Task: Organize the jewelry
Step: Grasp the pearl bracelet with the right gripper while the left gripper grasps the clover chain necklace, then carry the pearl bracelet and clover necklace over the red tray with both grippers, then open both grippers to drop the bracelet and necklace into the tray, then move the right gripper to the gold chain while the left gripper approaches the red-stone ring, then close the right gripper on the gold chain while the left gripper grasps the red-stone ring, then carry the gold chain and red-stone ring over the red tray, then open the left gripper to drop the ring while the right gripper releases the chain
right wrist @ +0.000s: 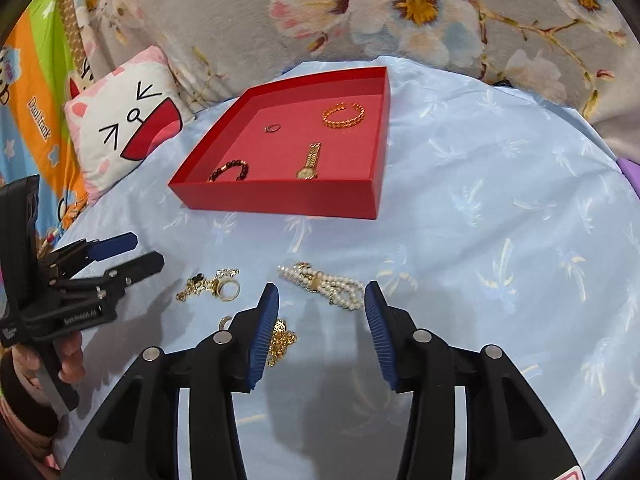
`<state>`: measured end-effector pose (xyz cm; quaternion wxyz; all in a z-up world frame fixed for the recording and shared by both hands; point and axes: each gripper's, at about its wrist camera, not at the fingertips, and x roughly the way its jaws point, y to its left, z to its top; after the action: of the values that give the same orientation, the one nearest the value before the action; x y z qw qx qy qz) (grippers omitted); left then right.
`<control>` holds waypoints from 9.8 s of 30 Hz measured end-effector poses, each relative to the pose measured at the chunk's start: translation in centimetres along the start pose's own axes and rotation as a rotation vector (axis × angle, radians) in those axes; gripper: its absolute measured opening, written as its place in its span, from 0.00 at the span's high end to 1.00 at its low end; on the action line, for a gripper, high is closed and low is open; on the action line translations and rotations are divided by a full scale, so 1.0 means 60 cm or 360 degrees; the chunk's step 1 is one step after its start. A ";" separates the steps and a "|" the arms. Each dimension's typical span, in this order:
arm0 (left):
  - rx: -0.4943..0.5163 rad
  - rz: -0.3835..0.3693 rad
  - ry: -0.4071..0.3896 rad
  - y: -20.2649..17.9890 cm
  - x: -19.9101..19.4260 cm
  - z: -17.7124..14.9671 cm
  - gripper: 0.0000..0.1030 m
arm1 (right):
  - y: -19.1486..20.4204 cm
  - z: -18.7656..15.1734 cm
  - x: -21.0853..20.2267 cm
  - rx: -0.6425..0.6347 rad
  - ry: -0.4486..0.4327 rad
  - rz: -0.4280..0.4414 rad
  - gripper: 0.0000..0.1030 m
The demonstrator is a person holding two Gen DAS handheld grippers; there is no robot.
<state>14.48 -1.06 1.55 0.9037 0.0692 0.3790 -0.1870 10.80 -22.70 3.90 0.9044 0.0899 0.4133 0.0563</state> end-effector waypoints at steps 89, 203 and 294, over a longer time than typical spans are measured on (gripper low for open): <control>0.0144 0.0007 -0.0419 0.042 -0.131 0.247 0.88 | 0.027 0.184 -0.013 -0.0004 -0.0116 0.0131 0.87; 0.0081 -0.0117 0.0113 -0.083 0.067 -0.007 0.40 | 0.028 -0.074 0.000 0.0031 0.0063 -0.0091 0.96; -0.0061 0.0252 -0.0123 0.069 0.173 0.311 0.59 | 0.045 0.291 0.132 -0.0036 -0.0165 -0.0023 0.86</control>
<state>35.10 -5.20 7.23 0.9307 0.0745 0.3407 -0.1104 29.10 -20.66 9.82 0.9259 0.0795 0.3660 0.0497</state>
